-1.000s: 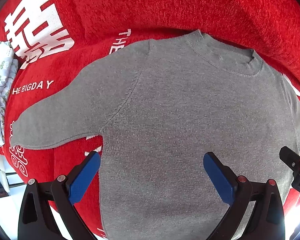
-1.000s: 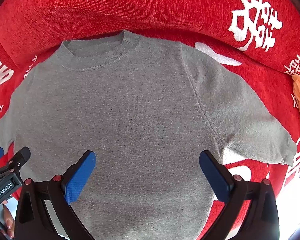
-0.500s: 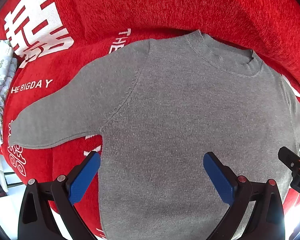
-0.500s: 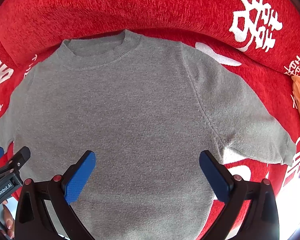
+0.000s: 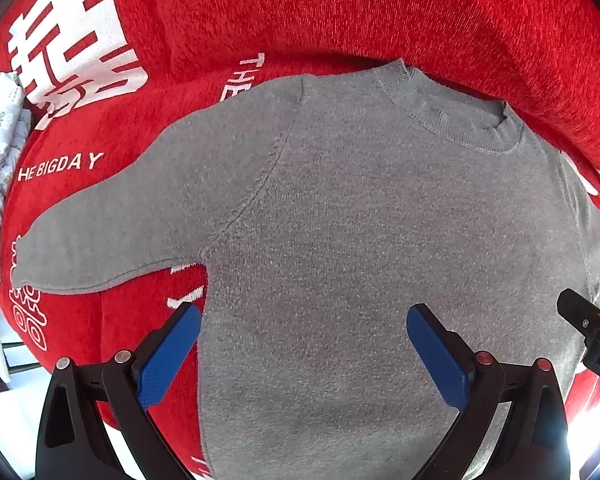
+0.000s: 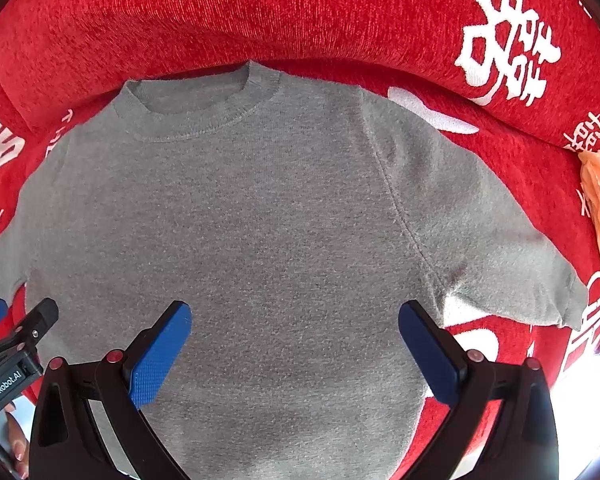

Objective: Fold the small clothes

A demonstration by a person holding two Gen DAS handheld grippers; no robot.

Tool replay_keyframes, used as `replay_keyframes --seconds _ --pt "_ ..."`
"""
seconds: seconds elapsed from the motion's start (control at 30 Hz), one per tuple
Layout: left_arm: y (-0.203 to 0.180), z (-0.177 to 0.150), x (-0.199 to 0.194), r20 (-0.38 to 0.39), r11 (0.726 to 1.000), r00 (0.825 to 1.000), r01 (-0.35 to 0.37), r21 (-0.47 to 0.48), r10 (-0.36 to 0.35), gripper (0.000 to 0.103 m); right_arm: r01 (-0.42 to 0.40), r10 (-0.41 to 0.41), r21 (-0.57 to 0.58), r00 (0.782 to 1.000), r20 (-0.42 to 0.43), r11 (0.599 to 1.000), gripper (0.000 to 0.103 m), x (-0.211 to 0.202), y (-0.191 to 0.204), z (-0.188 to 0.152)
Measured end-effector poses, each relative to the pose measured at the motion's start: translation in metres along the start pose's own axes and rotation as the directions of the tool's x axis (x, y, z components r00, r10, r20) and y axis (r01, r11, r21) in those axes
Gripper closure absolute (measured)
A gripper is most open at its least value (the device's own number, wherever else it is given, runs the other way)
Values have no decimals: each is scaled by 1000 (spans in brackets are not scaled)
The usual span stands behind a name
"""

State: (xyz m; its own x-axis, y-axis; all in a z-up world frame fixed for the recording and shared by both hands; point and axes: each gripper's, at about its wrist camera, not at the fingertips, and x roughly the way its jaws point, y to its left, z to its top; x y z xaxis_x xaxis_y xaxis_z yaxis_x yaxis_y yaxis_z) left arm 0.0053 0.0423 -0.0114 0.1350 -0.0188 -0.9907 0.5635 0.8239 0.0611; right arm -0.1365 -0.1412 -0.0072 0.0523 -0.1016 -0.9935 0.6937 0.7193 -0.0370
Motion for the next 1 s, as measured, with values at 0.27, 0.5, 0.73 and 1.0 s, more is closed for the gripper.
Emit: replay_keyframes --seconds 0.27,0.5,0.73,1.0 --pt "48 -8 5 41 975 984 180 -134 -176 0 -12 13 -65 1000 12 998 0 -3 24 -7" --pt "174 -38 35 111 905 983 176 -387 -144 0 -52 52 -161 999 -2 986 0 1 73 -21" --pt "249 -45 86 200 734 937 349 -583 -286 0 -86 86 -227 996 -9 970 0 0 121 -32" --pt "300 -28 66 399 661 887 444 -605 -231 0 -82 87 -267 996 5 960 0 -10 158 -36"
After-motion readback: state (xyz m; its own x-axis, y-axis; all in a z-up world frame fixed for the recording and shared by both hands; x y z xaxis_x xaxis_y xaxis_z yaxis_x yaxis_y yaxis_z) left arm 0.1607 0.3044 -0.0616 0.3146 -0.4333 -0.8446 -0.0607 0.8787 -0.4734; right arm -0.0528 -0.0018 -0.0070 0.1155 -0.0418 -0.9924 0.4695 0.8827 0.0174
